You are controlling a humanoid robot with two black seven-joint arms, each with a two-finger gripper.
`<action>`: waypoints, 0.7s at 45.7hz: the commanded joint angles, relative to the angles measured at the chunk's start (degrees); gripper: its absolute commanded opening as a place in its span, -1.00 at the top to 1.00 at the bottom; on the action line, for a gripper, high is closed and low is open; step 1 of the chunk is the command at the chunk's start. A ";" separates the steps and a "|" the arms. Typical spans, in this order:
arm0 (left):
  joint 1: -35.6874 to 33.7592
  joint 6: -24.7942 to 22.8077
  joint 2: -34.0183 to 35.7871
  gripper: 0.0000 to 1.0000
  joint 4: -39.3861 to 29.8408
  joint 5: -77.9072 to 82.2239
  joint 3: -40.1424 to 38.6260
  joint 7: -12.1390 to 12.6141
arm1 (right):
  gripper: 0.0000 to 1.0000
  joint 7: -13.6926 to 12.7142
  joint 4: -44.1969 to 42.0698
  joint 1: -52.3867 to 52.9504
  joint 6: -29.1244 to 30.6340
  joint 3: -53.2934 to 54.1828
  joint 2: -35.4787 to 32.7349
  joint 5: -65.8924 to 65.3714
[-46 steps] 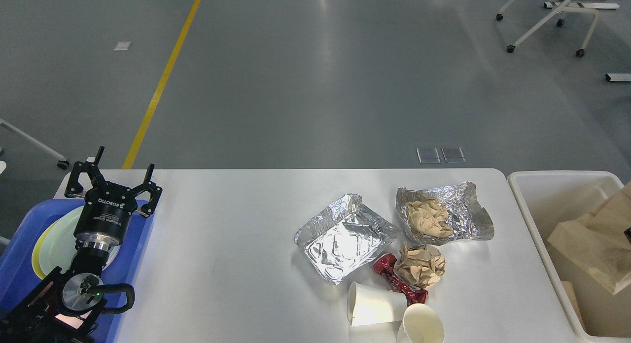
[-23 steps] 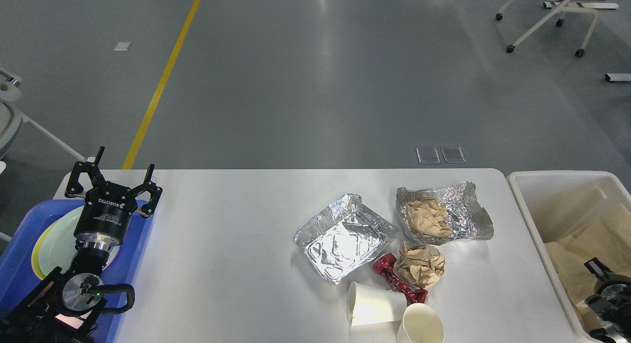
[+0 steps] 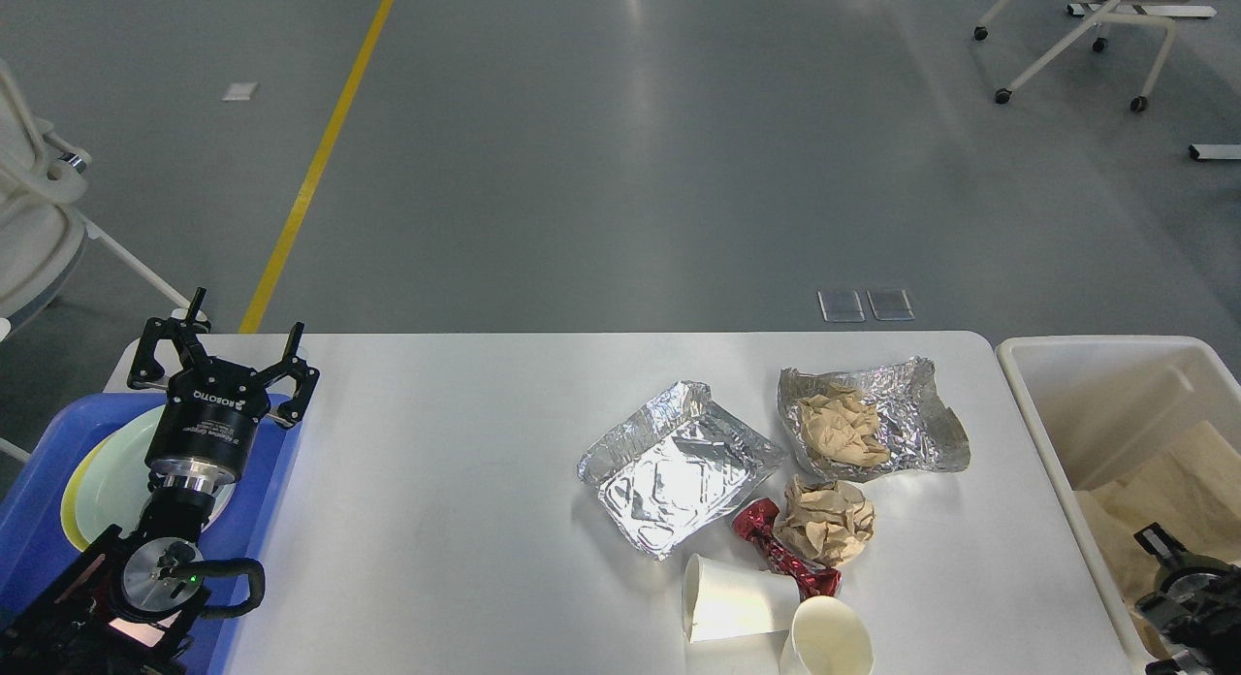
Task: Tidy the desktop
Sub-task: 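Drop the brown paper bag into the white bin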
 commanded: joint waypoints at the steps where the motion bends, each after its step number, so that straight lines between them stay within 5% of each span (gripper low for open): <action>1: 0.00 0.00 0.00 -0.93 -0.03 0.00 -0.03 0.00 | -0.36 0.21 0.00 -0.66 -1.20 0.17 -0.21 0.09; 3: 0.00 0.00 0.00 -0.93 -0.03 0.00 -0.03 0.00 | -0.92 0.22 0.09 -0.57 -1.90 0.17 -0.30 0.09; 4: 0.00 0.00 0.00 -0.93 -0.03 0.00 0.06 0.00 | -1.00 0.22 0.09 -0.57 -2.25 0.17 -0.30 0.18; 32: 0.00 0.00 0.00 -0.93 0.06 0.00 -0.03 0.00 | -1.00 0.22 3.25 2.41 0.46 -0.18 -3.72 -3.86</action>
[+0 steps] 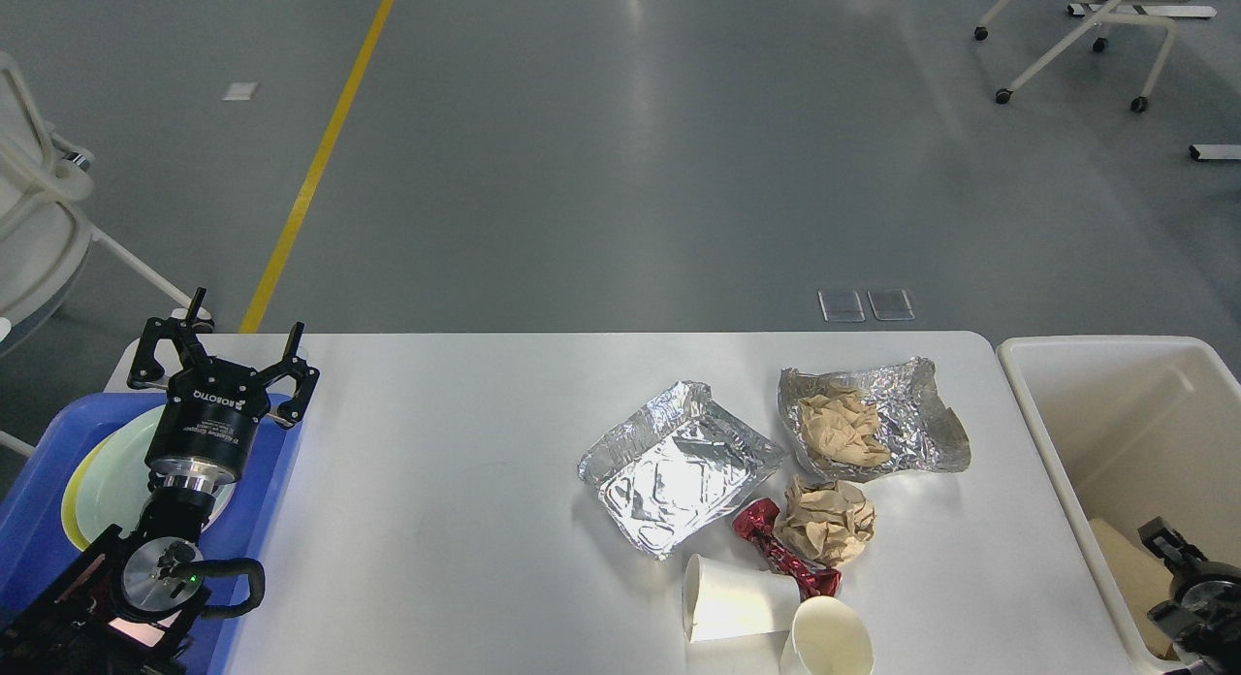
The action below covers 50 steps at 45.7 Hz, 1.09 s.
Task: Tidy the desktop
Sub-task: 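Drop the brown paper bag into the white bin, then raise the right gripper and move it over the crumpled foil packet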
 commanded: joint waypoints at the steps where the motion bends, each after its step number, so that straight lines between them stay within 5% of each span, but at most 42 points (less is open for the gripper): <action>1: 0.00 0.00 0.00 -0.93 0.01 0.00 -0.03 0.00 | -1.00 -0.01 2.11 3.02 2.21 0.00 -2.60 -3.67; 14: 0.00 0.00 0.00 -0.93 0.09 0.00 0.06 0.00 | -1.00 -0.27 17.48 20.59 15.12 -0.35 -13.41 -23.79; 30: 0.00 0.00 0.00 -0.93 0.00 0.00 0.06 0.09 | -1.00 -0.27 36.71 57.90 45.51 -18.06 -15.44 -34.27; 50: 0.00 0.00 0.00 -0.93 0.00 0.00 0.06 0.00 | -1.00 -1.33 67.14 100.22 54.85 -41.13 -4.28 -15.74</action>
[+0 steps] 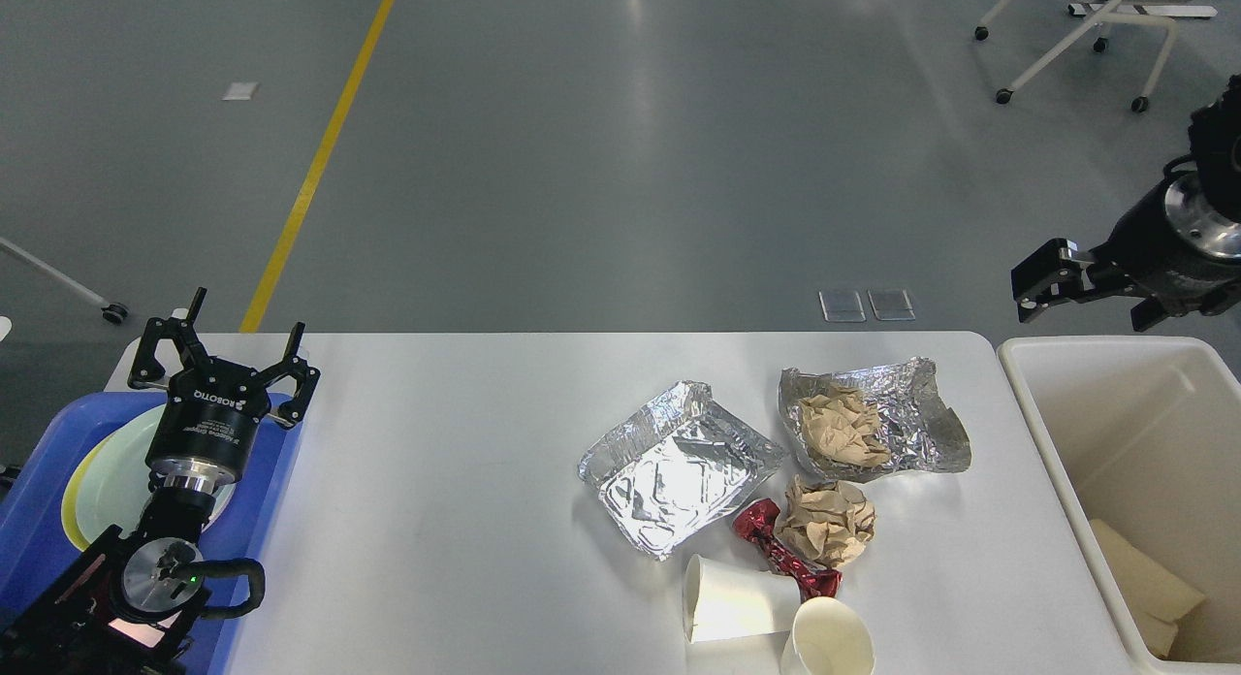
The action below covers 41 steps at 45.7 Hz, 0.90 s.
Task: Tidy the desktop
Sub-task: 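Raise the right gripper and move it over the crumpled foil packet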
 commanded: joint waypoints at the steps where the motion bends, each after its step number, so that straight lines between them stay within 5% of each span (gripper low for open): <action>1: 0.00 0.00 0.00 -0.93 0.07 0.00 0.02 -0.09 | -1.00 -0.53 5.44 9.18 4.23 -3.96 4.23 9.19; 18: 0.00 0.00 0.00 -0.93 0.07 0.00 0.02 -0.09 | -1.00 -0.53 21.43 24.74 8.02 -2.39 15.13 17.11; 41: 0.00 0.00 0.00 -0.93 0.07 0.00 -0.07 0.00 | -1.00 -0.53 20.74 23.08 6.35 -0.89 13.55 16.93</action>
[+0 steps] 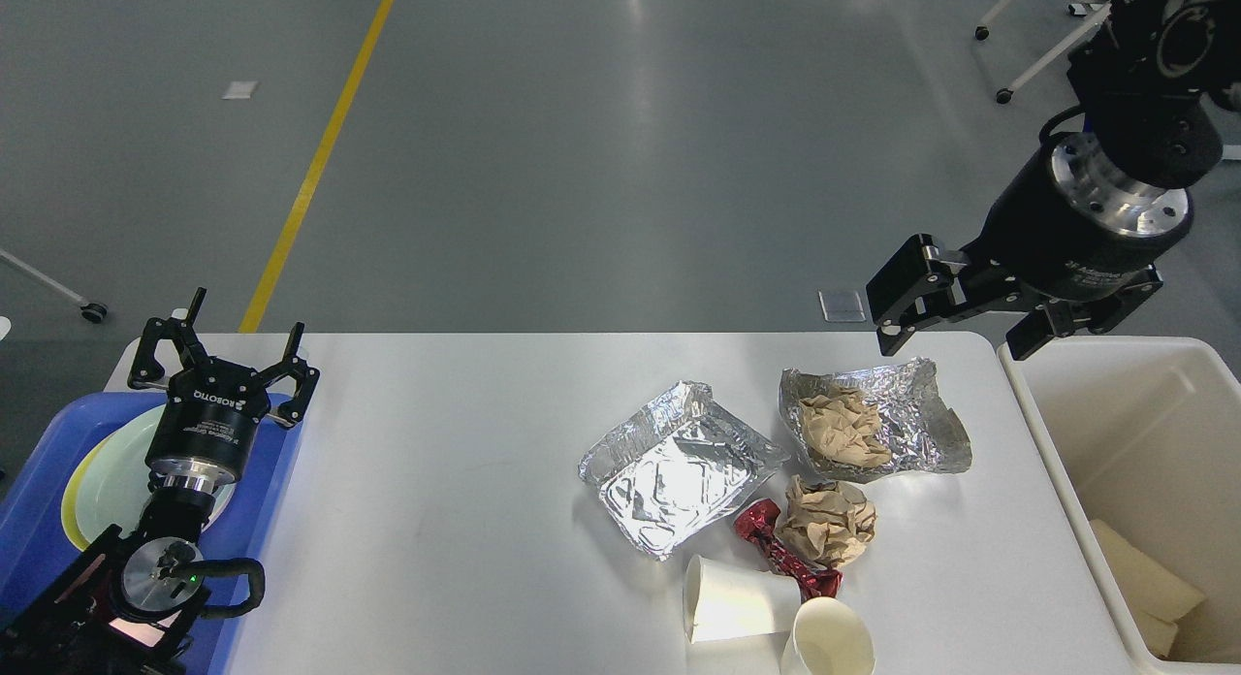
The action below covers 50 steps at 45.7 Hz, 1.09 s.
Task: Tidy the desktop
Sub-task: 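Raise the right gripper and move it over the crumpled foil packet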
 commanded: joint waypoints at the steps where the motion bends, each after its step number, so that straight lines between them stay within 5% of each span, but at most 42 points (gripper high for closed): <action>1: 0.00 0.00 0.01 -0.93 -0.01 0.00 -0.01 0.00 | -1.00 0.02 -1.17 -2.18 -0.94 0.20 -0.28 -0.17; 17: 0.00 0.00 0.01 -0.93 -0.01 0.00 -0.01 0.00 | -1.00 0.19 -9.95 -17.90 -13.33 2.75 0.68 -0.96; 39: 0.00 0.00 0.01 -0.93 -0.01 0.00 0.08 0.00 | -1.00 0.19 -49.15 -57.89 -15.44 13.20 6.83 -0.87; 50: 0.00 0.00 0.01 -0.93 -0.01 0.00 -0.01 0.00 | -1.00 0.19 -57.24 -68.10 -20.62 16.28 8.94 -0.87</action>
